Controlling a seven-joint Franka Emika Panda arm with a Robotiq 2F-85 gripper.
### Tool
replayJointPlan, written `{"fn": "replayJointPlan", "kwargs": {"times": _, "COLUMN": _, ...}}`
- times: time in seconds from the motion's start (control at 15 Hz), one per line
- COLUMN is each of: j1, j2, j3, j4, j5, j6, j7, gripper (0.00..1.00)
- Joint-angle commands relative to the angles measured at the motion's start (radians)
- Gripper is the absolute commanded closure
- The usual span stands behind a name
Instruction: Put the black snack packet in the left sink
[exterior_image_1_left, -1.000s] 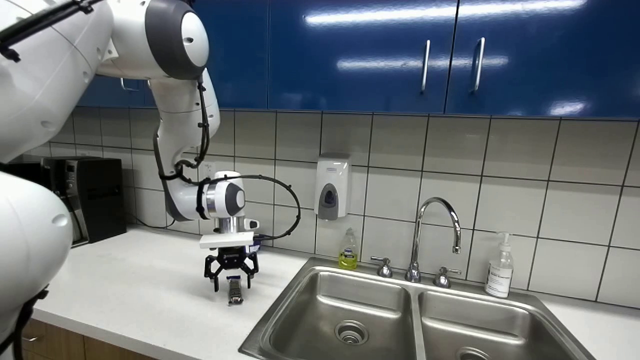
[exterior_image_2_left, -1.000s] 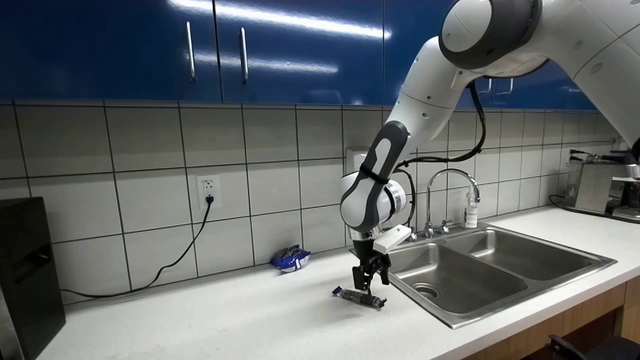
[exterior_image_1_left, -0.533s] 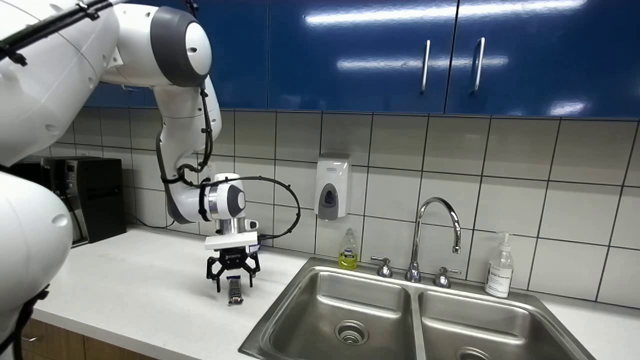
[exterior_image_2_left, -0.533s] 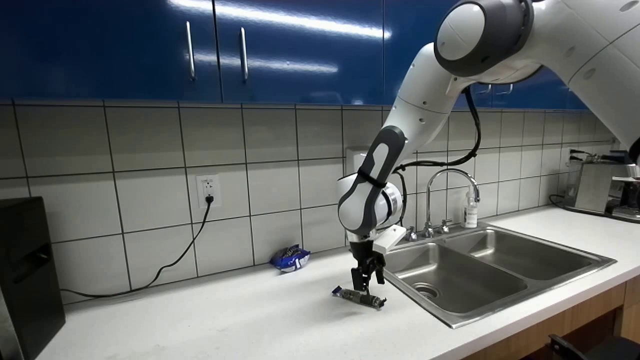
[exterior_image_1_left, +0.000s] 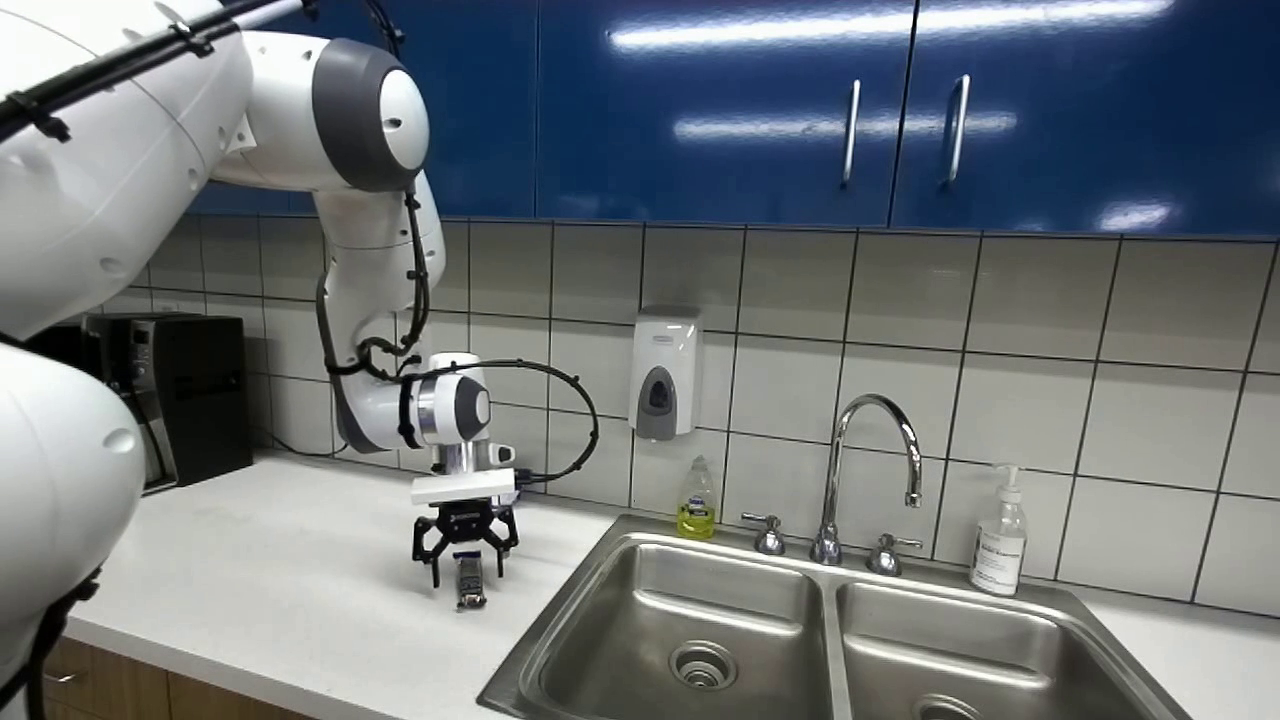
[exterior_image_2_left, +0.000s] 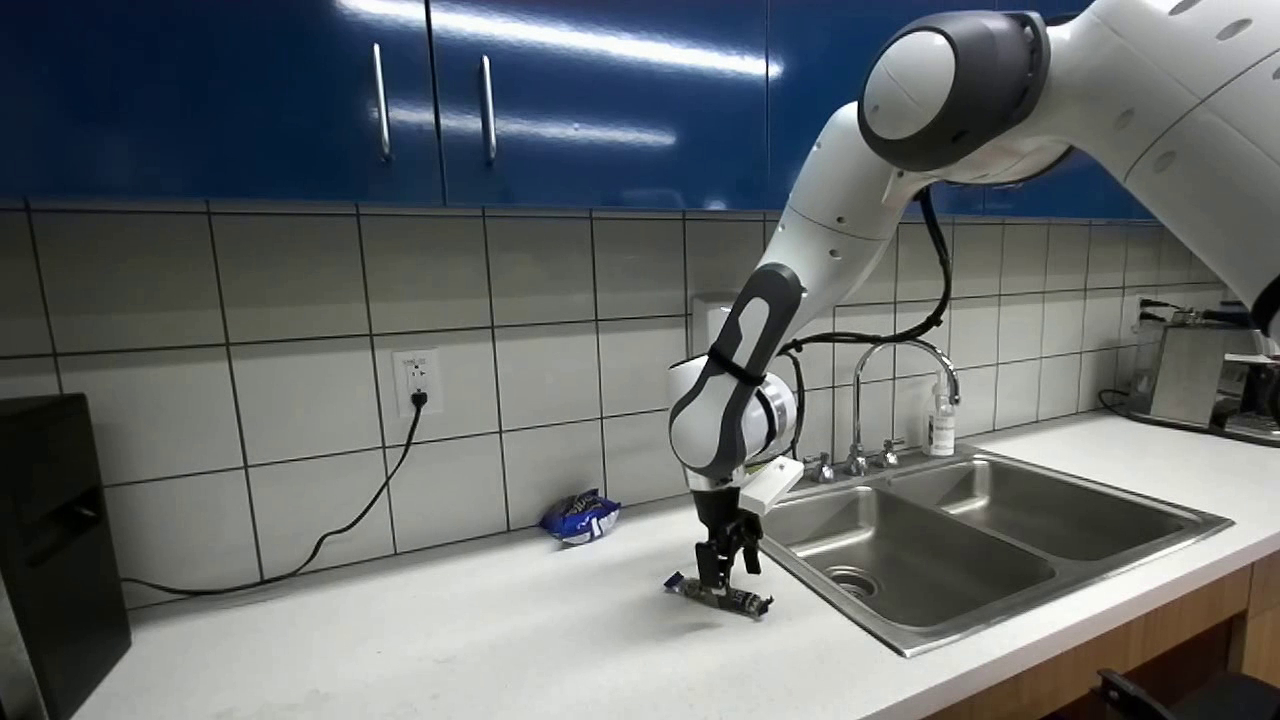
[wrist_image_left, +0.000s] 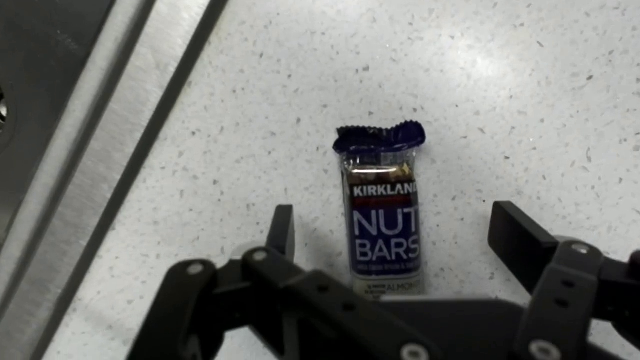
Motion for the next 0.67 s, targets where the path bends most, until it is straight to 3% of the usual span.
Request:
{"fn": "replayJointPlan", "kwargs": {"times": 0.0, "j1": -0.028, "j2": 0.014, "j3": 0.025, "j4": 0.029, "j5": -0.011, "j6": -0.008, "j7": -0.028, "gripper": 0.0}}
{"fn": "replayJointPlan", "kwargs": {"times": 0.6, "j1": -0.033, "j2": 0.037, "j3": 0.03, "j4": 0.052, "j5": -0.005, "j6": -0.01, "j7": -0.041, "gripper": 0.0}}
